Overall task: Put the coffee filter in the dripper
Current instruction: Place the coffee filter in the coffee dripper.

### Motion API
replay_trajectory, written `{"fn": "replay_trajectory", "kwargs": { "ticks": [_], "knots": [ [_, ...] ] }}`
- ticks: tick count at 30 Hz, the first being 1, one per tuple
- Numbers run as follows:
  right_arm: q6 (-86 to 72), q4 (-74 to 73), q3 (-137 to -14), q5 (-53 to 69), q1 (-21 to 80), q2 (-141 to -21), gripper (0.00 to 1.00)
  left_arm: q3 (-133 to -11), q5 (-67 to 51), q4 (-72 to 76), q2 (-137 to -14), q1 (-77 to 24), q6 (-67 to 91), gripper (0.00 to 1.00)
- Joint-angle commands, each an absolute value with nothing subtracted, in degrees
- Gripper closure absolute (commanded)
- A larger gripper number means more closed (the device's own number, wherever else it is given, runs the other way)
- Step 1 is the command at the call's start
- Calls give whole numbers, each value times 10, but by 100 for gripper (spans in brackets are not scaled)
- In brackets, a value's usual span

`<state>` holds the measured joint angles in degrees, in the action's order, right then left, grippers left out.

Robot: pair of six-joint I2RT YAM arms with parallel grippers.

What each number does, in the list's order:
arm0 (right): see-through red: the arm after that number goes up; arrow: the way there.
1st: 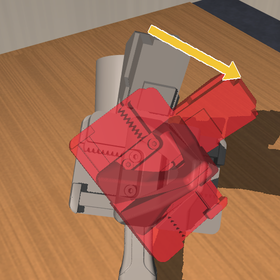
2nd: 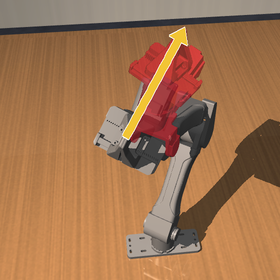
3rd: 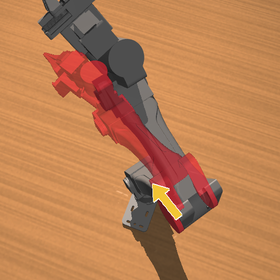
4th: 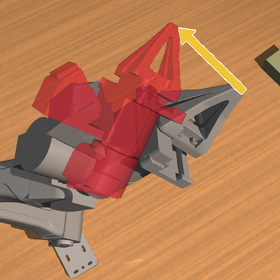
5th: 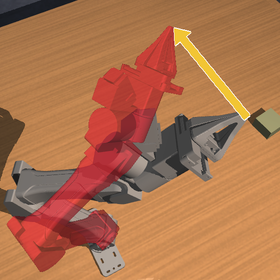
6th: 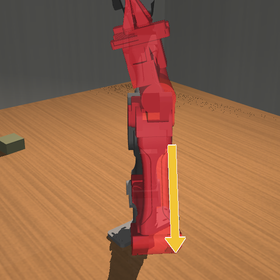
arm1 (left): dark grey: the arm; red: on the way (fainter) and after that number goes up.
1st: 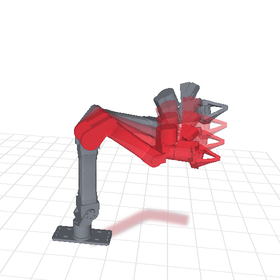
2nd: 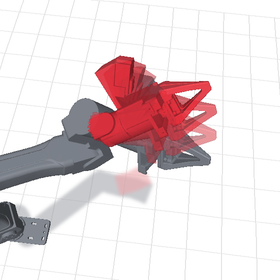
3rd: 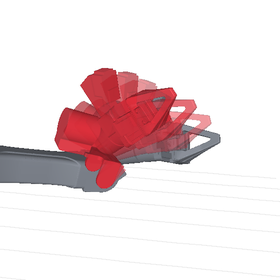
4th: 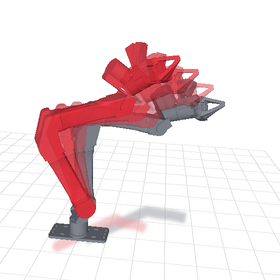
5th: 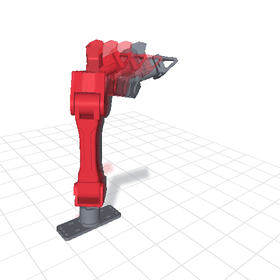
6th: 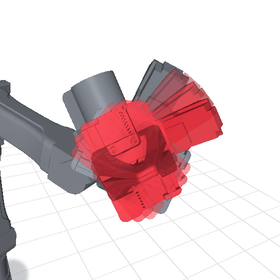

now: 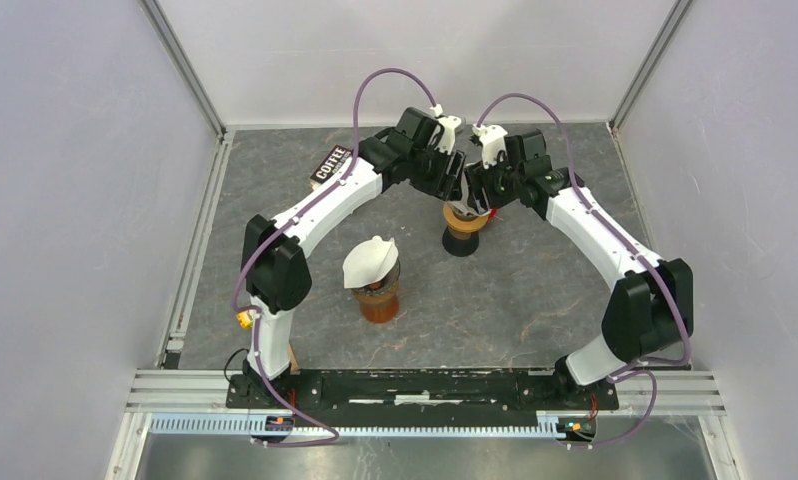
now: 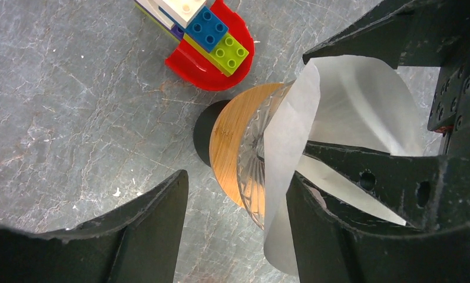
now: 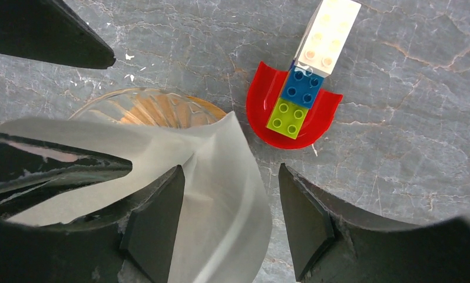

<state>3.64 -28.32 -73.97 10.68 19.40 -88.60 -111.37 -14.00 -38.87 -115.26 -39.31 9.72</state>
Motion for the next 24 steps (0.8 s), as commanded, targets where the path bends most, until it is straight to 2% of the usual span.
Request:
{"fn": "replay_trajectory", "kwargs": {
  "ticks": [1,24],
  "knots": [
    [24,-279,-760,127,189,-894,34,-1111,-152,-377,-1163,-399,80,32],
    [38,-271,-747,110,191,-907,33,-1097,-133,-377,-1179,-404,45,30]
  ]
}}
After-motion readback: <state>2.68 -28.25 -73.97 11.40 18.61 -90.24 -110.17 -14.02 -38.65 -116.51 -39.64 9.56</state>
